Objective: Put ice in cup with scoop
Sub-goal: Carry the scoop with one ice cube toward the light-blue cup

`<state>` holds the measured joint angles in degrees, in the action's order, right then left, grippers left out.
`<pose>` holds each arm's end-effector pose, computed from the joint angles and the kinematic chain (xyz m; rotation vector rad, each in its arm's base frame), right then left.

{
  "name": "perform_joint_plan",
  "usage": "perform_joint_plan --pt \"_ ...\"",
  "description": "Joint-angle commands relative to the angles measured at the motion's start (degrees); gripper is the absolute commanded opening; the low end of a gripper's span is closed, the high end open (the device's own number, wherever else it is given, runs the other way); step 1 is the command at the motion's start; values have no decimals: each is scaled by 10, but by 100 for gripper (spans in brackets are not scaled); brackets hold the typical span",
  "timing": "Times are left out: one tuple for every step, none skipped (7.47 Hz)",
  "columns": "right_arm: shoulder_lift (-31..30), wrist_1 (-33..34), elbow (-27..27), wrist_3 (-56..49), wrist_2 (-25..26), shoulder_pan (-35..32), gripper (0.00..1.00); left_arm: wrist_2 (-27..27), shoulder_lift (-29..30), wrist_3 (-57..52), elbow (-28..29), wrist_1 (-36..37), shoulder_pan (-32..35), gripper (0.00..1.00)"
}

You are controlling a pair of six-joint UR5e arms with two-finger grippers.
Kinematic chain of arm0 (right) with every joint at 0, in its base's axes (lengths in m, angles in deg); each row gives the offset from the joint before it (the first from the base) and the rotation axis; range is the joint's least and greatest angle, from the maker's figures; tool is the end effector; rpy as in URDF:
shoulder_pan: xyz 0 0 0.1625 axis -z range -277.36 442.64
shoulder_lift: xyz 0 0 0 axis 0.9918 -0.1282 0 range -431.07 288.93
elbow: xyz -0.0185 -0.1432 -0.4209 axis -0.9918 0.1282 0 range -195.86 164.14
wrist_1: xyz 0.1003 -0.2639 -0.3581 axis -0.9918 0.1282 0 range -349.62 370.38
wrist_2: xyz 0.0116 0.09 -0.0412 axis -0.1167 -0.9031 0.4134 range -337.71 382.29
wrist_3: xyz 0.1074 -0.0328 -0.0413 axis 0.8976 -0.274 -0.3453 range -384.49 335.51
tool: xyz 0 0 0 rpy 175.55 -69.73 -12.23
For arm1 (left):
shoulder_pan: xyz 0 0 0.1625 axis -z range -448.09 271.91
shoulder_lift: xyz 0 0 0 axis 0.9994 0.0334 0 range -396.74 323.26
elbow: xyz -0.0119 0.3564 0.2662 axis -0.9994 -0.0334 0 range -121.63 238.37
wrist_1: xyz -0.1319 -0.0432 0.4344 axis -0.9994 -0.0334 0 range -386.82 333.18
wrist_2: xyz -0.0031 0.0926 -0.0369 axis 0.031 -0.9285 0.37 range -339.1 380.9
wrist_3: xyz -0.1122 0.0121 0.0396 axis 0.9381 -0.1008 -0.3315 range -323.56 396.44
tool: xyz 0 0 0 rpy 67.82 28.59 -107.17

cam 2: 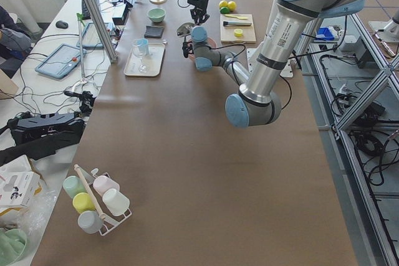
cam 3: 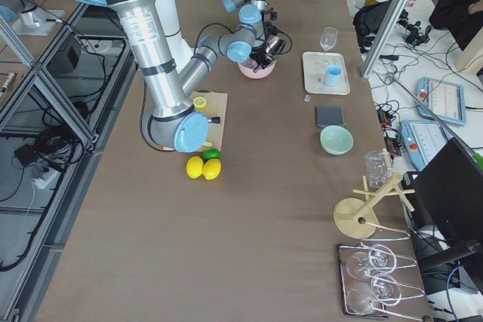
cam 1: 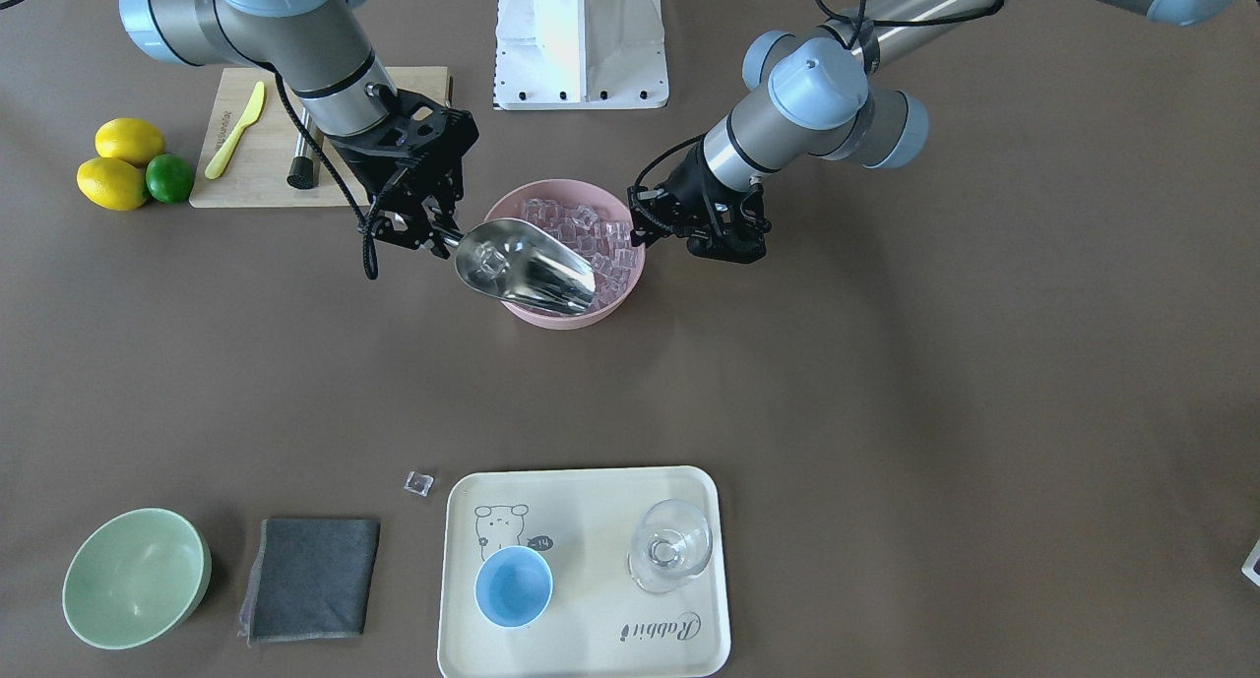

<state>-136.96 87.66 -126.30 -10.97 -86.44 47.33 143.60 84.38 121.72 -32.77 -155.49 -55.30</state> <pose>-0.4689 -0.4483 0.2403 0.6721 -0.8275 -0.8148 0.5737 -0.4511 0.2493 -0.0819 1.2899 -0.0668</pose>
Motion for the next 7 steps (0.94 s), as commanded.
perform_joint_plan --pt "16 114 0 4 -47 -16 0 0 0 0 0 -1 0 18" --pt "23 161 1 9 -88 -36 0 0 0 0 1 -1 0 18" --pt "36 215 4 9 -116 -55 0 0 0 0 1 -1 0 18" --pt "54 261 14 6 -144 -76 0 -1 0 -1 1 -1 -2 18" --pt "80 299 38 1 -168 -103 0 -1 0 -1 1 -1 -2 18" --pt "108 340 64 -9 -176 -113 0 -1 0 -1 1 -1 -2 18" --pt "142 384 92 -32 -176 -115 0 -1 -1 -1 1 -1 -2 18"
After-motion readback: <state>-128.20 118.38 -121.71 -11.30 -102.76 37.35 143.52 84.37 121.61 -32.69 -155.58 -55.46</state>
